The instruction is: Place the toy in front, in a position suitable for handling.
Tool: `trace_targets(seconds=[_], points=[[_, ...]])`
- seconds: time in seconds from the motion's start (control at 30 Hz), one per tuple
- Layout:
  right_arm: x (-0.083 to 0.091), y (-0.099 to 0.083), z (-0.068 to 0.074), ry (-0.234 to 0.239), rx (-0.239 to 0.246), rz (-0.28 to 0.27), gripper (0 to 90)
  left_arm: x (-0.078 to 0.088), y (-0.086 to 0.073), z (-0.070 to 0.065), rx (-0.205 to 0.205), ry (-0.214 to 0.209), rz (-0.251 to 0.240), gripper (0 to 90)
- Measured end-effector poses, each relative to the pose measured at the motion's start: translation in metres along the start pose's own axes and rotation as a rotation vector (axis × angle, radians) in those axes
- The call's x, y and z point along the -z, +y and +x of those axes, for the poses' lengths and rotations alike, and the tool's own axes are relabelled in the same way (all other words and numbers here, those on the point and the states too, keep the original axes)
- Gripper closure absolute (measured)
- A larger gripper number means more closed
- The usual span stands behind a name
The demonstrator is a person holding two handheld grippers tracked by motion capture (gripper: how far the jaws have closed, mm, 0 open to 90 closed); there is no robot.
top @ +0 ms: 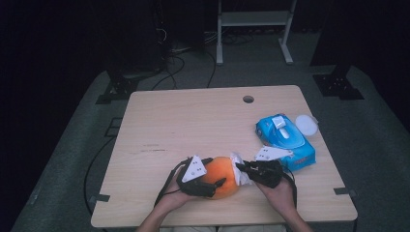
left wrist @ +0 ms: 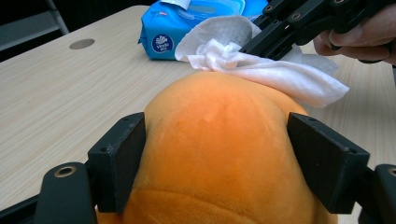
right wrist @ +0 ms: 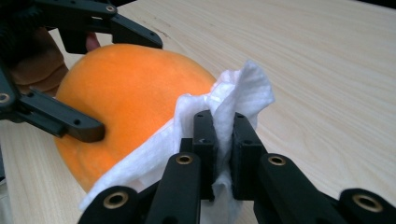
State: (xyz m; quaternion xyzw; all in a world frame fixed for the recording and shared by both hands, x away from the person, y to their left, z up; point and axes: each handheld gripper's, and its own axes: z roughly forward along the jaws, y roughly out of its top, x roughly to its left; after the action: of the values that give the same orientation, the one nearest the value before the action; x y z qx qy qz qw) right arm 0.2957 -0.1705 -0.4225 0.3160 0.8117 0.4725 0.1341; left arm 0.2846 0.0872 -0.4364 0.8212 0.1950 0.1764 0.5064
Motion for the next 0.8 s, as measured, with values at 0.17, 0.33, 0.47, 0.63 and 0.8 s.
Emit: trace_targets(seconds=[0.17, 0.33, 0.47, 0.63, 0.8], points=[[0.0, 0.014, 0.018, 0.048, 0.063, -0.058, 81.9, 0.0, 0.001, -0.004, -0.009, -0.009, -0.005, 21.7], [-0.002, 0.009, 0.019, 0.087, 0.074, -0.043, 82.1, 0.007, 0.006, 0.007, 0.0, -0.068, 0.011, 13.5], [0.001, 0.006, 0.022, 0.11, 0.11, -0.042, 82.1, 0.003, 0.001, 0.015, 0.078, -0.11, 0.044, 4.4], [0.001, 0.008, 0.022, 0.103, 0.121, -0.042, 82.1, 0.002, -0.001, 0.017, 0.101, -0.13, 0.067, 16.1], [0.003, 0.014, 0.018, 0.067, 0.104, -0.069, 82.0, 0.006, 0.004, 0.01, 0.007, -0.026, -0.014, 35.8]])
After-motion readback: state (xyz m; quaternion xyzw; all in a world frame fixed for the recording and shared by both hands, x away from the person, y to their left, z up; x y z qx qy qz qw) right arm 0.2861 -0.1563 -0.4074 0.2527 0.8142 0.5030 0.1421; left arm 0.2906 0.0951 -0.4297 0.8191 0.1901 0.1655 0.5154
